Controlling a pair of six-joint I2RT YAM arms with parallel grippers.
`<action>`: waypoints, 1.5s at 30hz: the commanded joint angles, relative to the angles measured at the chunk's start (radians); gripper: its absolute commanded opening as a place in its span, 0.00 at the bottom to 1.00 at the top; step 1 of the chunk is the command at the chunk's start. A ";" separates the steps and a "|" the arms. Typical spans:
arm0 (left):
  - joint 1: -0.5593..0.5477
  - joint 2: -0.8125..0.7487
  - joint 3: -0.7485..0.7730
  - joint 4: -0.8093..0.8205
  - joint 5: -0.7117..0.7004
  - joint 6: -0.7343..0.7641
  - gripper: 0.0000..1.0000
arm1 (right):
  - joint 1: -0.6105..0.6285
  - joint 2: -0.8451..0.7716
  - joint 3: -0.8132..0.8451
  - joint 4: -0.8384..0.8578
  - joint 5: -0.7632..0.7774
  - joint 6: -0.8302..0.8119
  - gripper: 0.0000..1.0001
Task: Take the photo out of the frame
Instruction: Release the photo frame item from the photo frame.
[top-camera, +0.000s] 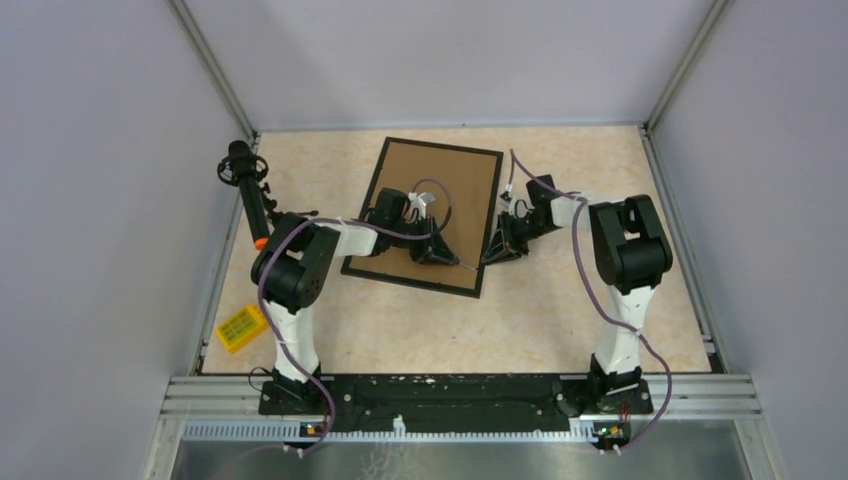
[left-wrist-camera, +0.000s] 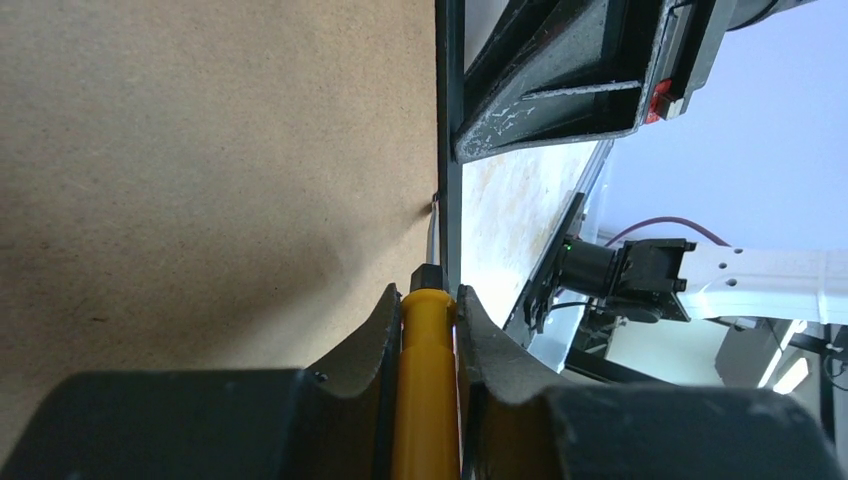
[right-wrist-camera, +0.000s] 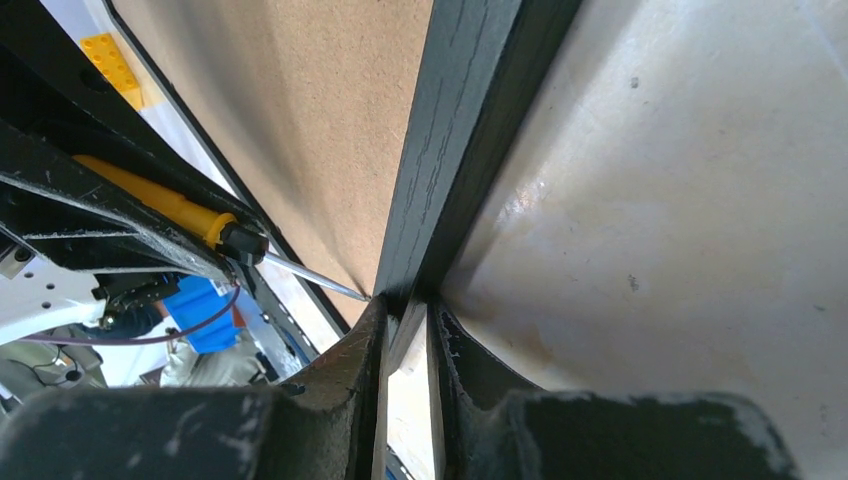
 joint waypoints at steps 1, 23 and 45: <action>-0.007 0.078 0.009 -0.039 -0.114 0.017 0.00 | 0.052 0.063 -0.019 0.073 0.287 -0.064 0.11; -0.219 -0.056 0.110 -0.081 -0.201 0.114 0.00 | 0.069 0.165 0.035 0.034 0.387 -0.029 0.00; -0.181 -0.180 0.282 -0.232 -0.325 0.250 0.00 | -0.026 0.242 0.295 -0.122 0.477 -0.134 0.00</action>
